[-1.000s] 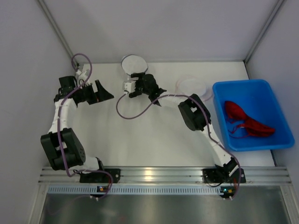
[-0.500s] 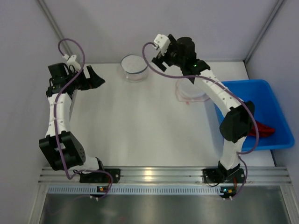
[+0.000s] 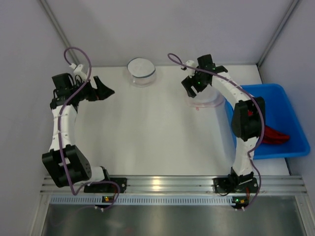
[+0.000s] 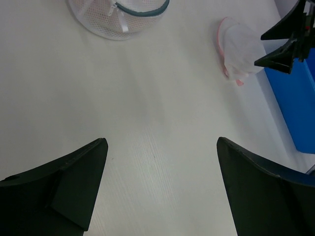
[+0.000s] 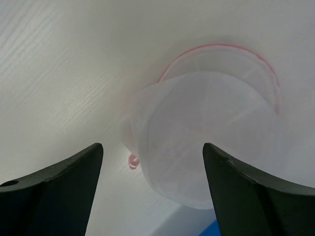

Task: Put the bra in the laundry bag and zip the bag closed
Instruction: Move the laundry bag to the center of the board.

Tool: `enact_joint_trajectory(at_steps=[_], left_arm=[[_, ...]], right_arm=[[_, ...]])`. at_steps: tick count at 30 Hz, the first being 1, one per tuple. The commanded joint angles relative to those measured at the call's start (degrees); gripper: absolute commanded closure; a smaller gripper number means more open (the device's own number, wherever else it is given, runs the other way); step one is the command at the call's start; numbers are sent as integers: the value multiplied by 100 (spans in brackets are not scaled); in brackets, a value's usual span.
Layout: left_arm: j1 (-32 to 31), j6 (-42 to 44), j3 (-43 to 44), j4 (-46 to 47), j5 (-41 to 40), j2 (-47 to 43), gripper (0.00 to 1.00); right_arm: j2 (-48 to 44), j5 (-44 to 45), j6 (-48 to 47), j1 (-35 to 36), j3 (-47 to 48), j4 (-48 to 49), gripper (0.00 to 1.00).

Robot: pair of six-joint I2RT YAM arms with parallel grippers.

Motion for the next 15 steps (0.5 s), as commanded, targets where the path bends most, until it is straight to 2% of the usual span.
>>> enact_joint_trajectory(at_steps=[1, 4, 5, 8, 15], left_arm=[[24, 155, -126, 306, 225, -374, 2], [24, 190, -179, 315, 172, -489, 2], [24, 199, -197, 315, 146, -524, 2], [24, 190, -232, 306, 119, -577, 2], [24, 23, -276, 297, 329, -515, 2]], right_arm=[[197, -54, -69, 37, -83, -492, 17], [382, 78, -78, 46, -311, -405, 21], [452, 44, -70, 29, -407, -396, 29], [506, -342, 149, 81, -592, -423, 45], [348, -1142, 983, 748, -980, 78, 54]])
